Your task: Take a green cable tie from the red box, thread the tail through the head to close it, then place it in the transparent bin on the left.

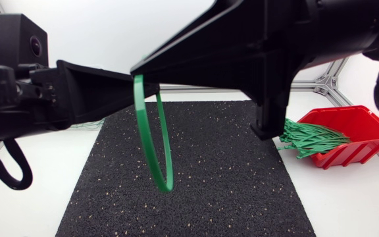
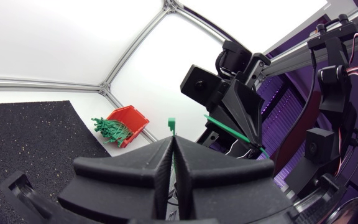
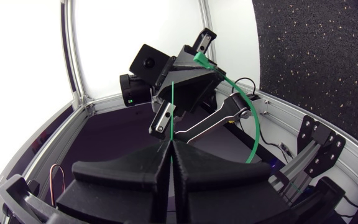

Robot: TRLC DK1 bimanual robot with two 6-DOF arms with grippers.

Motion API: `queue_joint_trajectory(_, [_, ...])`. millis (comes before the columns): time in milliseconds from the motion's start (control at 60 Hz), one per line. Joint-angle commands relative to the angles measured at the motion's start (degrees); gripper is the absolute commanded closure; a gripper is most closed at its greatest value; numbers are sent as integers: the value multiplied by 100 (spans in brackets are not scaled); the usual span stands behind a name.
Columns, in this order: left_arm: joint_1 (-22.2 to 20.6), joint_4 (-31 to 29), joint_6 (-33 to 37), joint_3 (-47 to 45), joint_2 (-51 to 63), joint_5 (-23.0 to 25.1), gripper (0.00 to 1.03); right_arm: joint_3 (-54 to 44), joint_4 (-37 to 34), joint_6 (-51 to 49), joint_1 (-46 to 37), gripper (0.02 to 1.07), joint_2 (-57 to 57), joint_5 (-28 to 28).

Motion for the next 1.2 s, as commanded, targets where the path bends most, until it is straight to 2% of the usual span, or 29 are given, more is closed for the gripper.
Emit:
queue_joint_trajectory(0, [-65, 20, 148, -157, -109, -45, 98, 181, -107, 219, -63, 101, 92, -21])
queue_joint_trajectory(233, [-83, 20, 227, -166, -127, -186, 99, 190, -265, 263, -195, 101, 171, -21])
queue_joint_trajectory(1183, [-109, -15, 385, -96, -83, -449, 99, -144, -116, 272, -318, 101, 197, -30])
